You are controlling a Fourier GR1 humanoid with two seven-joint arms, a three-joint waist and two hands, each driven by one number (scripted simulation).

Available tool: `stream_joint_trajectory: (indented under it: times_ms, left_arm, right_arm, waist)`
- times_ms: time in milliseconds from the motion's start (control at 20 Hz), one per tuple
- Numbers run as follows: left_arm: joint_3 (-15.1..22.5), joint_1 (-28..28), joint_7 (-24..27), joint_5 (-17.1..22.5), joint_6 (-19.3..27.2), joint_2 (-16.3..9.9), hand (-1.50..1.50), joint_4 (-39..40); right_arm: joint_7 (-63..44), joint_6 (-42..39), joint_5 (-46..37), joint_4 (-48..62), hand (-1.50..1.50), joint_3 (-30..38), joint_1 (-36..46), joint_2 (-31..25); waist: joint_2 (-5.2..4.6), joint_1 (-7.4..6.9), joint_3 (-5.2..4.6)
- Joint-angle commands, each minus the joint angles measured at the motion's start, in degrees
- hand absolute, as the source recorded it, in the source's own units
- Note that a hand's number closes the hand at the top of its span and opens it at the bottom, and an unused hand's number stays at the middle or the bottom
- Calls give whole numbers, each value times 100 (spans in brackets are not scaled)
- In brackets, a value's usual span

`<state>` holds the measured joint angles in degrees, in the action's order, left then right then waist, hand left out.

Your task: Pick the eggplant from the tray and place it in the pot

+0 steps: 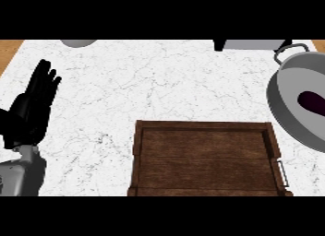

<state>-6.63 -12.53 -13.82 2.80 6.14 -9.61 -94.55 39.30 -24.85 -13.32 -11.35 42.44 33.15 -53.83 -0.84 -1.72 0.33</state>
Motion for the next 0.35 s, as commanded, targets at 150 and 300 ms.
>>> stream_joint_trajectory:
  times_ms: [150, 300]
  left_arm:
    - [-146, 50, 78, 112, -156, -137, 0, 54]
    - [-187, 149, -36, 314, -300, -167, 0, -138]
  right_arm:
    - [398, -479, 32, 48, -150, -4, -353, -320]
    - [311, -412, 42, 101, -150, -4, -380, -302]
  waist:
    - [-2, -8, 7]
    - [-2, -80, 14]
